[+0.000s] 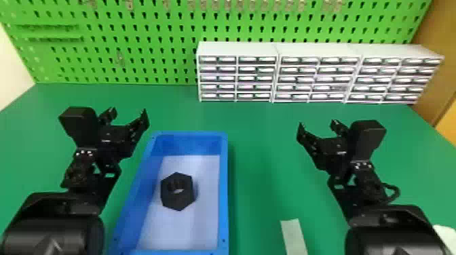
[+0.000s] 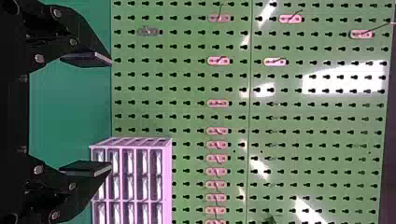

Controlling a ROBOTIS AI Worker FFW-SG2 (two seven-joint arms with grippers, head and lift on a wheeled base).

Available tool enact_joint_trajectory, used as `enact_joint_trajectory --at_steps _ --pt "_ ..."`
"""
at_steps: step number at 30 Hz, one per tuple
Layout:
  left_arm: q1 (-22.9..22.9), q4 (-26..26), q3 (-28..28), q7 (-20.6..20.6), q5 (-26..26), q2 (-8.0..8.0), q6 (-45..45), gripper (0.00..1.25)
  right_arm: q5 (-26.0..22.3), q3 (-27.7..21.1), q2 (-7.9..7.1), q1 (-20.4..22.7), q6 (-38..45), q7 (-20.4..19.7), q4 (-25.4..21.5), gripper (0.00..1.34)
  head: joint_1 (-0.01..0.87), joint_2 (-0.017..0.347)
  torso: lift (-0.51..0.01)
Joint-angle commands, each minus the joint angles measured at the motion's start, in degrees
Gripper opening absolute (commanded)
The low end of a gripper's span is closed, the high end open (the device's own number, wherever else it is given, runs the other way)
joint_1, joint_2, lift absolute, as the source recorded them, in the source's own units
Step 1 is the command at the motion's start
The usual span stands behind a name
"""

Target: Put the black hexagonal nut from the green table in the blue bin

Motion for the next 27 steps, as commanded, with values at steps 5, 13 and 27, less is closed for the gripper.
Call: enact_joint_trajectory --at_steps 5,13,27 --pt "-0.17 -0.03 0.17 0.00 0.00 0.01 0.00 0.79 -0.30 1.07 0.05 -0.98 0.01 0.01 0.61 0.94 0.686 0.052 -0.097" --pt "-0.26 0.06 0.00 0.00 -0.08 0.01 0.00 0.79 -0.74 2.56 0.05 -1.06 -0.07 -2.37 0.61 0.94 0.686 0.052 -0.097" --pt "-0.09 -0.03 -0.18 0.00 0.09 0.01 0.27 0.79 -2.41 7.22 -0.35 -0.71 -0.25 -7.90 0.97 0.94 0.686 0.052 -0.097"
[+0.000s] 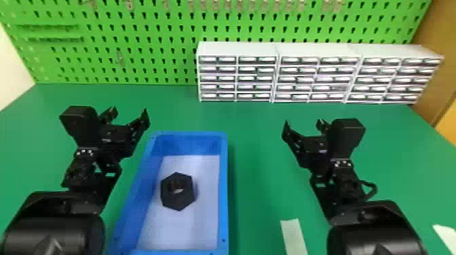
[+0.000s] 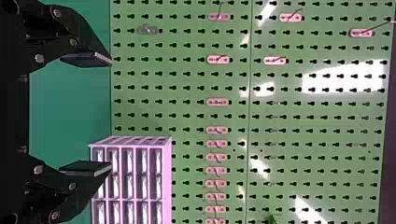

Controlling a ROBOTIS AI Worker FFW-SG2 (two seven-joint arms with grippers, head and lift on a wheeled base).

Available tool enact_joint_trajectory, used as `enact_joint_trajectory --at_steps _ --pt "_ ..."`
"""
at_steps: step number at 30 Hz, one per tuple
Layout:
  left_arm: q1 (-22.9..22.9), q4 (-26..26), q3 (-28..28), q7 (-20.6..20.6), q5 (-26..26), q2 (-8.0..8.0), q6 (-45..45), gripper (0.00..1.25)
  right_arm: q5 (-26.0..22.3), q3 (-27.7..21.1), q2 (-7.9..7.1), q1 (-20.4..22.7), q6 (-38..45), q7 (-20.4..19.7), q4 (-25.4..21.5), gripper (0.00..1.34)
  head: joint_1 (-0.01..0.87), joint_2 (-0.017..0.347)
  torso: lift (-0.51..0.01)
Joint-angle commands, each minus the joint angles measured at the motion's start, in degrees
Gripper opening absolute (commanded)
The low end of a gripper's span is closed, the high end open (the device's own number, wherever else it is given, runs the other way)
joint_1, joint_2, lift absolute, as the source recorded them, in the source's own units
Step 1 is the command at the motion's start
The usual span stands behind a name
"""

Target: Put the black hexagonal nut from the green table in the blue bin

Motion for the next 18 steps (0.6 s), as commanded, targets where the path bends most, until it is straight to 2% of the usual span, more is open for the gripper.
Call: enact_joint_trajectory --at_steps 1,18 --pt "0.07 -0.03 -0.09 0.00 0.10 0.07 0.06 0.79 -0.43 1.49 -0.27 0.13 -0.11 -1.19 0.00 0.94 0.686 0.052 -0.097" --pt "0.60 -0.03 -0.62 0.00 -0.25 -0.02 0.76 0.79 -0.78 1.84 -0.89 0.83 -0.38 -1.72 0.35 0.94 0.686 0.052 -0.097"
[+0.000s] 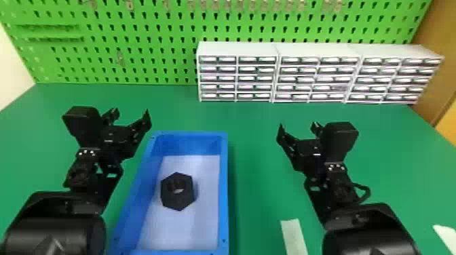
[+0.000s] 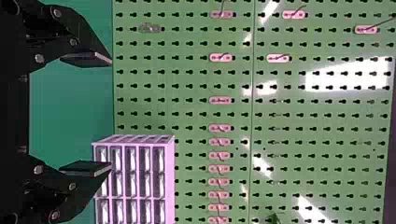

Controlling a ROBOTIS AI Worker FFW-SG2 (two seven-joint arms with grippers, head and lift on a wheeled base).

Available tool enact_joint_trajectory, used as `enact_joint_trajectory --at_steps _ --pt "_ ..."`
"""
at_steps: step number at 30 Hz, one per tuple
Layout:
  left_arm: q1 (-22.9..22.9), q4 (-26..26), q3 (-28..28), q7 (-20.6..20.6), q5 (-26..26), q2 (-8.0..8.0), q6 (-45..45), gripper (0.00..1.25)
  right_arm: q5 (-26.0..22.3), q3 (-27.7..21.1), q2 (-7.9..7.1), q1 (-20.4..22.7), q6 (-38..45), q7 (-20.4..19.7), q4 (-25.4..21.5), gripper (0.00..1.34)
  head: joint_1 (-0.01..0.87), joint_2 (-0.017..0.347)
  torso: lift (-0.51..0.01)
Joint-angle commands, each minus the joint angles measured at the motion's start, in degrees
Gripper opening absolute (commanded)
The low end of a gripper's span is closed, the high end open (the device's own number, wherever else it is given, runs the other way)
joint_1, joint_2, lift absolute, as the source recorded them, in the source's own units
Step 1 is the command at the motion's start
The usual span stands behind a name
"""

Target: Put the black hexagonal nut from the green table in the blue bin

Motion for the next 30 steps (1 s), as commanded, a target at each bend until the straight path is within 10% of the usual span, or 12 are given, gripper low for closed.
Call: enact_joint_trajectory --at_steps 1,30 --pt "0.57 0.00 -0.17 0.00 0.04 0.00 0.12 0.79 0.02 -0.16 -0.27 0.31 -0.06 0.00 0.34 0.94 0.686 0.052 -0.097" --pt "0.14 0.09 -4.91 13.36 -2.59 -0.09 0.38 0.79 0.81 -4.91 0.69 1.45 -2.17 0.00 0.78 0.94 0.686 0.052 -0.097"
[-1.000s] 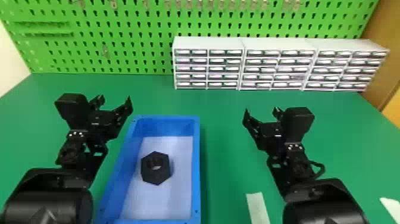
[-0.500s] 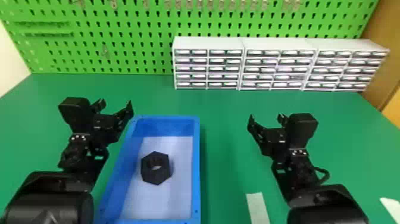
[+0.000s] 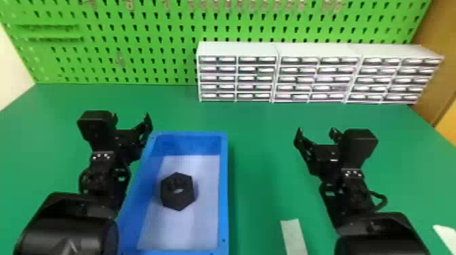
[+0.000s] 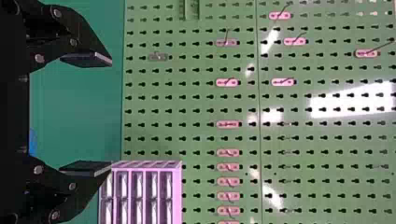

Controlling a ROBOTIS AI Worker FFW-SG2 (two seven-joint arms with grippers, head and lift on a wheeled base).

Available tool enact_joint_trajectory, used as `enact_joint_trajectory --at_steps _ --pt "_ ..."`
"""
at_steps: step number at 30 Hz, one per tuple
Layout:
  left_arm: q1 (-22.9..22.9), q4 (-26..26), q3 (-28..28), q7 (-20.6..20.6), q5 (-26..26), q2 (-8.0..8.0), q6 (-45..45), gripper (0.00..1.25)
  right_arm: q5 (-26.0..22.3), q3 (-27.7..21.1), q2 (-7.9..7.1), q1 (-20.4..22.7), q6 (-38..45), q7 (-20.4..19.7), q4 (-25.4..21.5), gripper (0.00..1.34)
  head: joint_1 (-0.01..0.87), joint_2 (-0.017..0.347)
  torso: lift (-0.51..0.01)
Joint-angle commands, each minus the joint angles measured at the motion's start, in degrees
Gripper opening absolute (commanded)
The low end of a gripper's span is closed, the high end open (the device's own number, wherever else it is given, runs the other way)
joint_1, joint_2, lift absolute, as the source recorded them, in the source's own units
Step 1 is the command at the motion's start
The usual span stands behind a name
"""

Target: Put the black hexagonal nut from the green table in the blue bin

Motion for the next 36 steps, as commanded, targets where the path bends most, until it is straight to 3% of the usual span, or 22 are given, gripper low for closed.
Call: enact_joint_trajectory --at_steps 1,36 --pt "-0.13 -0.08 -0.89 0.88 -0.70 -0.09 -0.08 0.79 0.19 -0.12 0.04 -0.09 -0.10 0.00 0.09 0.94 0.686 0.052 -0.097" --pt "-0.74 -0.78 -1.60 0.88 -0.43 -0.35 0.18 0.79 0.98 -1.53 -0.14 -1.94 0.43 0.00 0.35 0.94 0.686 0.052 -0.097"
